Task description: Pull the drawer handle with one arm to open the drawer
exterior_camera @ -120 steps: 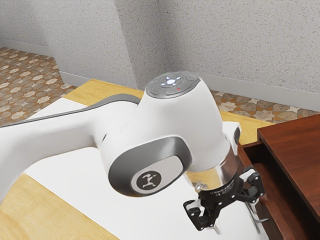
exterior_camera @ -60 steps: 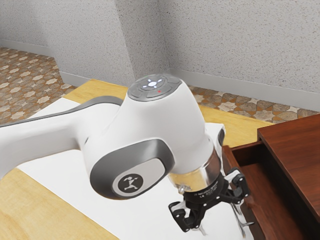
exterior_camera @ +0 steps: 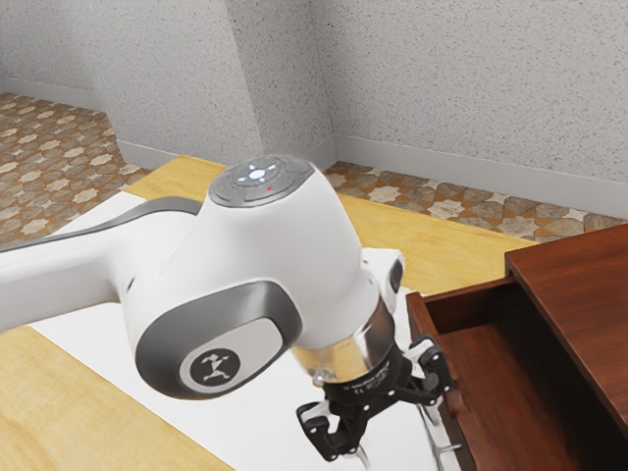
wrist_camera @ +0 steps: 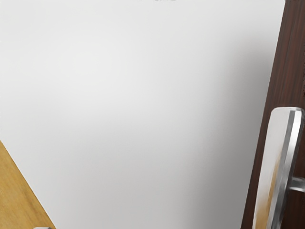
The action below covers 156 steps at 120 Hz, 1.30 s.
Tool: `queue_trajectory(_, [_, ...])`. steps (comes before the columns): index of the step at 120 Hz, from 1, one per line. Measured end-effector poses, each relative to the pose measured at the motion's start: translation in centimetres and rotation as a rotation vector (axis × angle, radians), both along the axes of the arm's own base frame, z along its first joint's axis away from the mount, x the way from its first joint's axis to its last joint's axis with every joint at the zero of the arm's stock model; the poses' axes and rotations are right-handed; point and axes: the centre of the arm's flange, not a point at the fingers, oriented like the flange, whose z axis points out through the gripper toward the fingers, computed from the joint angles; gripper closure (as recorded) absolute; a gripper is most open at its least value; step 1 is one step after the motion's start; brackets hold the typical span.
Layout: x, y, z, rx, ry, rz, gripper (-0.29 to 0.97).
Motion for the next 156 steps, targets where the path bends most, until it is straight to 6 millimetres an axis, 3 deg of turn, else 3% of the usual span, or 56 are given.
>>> queue_trajectory(76, [-2.7,1.8,0.4,0.001,-0.002,0.016,0.15])
queue_trajectory(106, [-3.0,1.7,2.0,-0.013,-0.031,0.014,0.14])
queue_trajectory(122, [-3.1,1.7,4.9,-0.034,-0.073,0.014,0.14])
queue_trajectory(129, [-2.8,2.2,9.0,-0.062,-0.119,0.024,0.12])
queue_trajectory(136, [-2.5,4.1,13.7,-0.097,-0.134,0.056,0.09])
queue_trajectory(148, [-3.9,3.0,16.8,-0.048,-0.130,0.007,0.05])
queue_trajectory(156, [-2.3,2.6,18.2,0.040,-0.148,-0.056,0.04])
